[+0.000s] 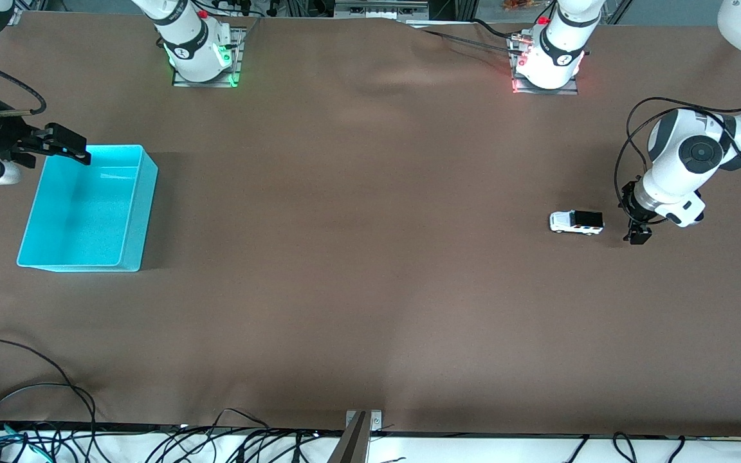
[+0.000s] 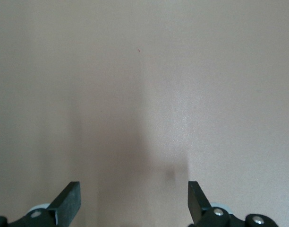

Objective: Wind and store white jeep toy

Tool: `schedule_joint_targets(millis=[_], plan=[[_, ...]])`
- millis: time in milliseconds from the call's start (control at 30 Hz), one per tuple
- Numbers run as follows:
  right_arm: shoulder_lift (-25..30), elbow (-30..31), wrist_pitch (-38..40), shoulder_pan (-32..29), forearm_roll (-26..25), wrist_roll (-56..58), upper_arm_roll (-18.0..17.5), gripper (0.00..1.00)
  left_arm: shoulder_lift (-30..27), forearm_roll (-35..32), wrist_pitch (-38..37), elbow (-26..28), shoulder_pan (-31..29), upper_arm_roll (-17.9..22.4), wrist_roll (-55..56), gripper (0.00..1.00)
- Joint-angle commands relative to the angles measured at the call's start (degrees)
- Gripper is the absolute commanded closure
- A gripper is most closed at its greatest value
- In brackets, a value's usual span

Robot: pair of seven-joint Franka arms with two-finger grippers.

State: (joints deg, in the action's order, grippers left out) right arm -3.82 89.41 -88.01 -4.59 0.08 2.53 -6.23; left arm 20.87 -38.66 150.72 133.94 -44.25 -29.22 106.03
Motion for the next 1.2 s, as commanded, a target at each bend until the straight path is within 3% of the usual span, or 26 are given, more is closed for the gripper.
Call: schedule_joint_targets(millis=[0,167,367,1167], plan=[[0.04,-1.08,1.17,-0.16,0.89,0.11,-0.10,0.00,-0.04,-2.58,-12.11,-10.62,-2.86,-3.64,-7.05,0.00],[0.04,-1.08,1.17,-0.16,0.89,0.11,-0.10,0.00,-2.06,6.13,-15.71,-13.79,-2.77,-3.91,-17.33,0.00],[0.04,-1.08,1.17,-0.16,0.89,0.11,-0.10,0.00,-3.47,10.71,-19.58,-16.86,-2.60,-4.00,-24.11,0.00],[0.04,-1.08,1.17,-0.16,0.89,0.20,-0.10,0.00,-3.11,10.89,-20.99,-17.92,-2.15,-4.17,-24.47,0.00]])
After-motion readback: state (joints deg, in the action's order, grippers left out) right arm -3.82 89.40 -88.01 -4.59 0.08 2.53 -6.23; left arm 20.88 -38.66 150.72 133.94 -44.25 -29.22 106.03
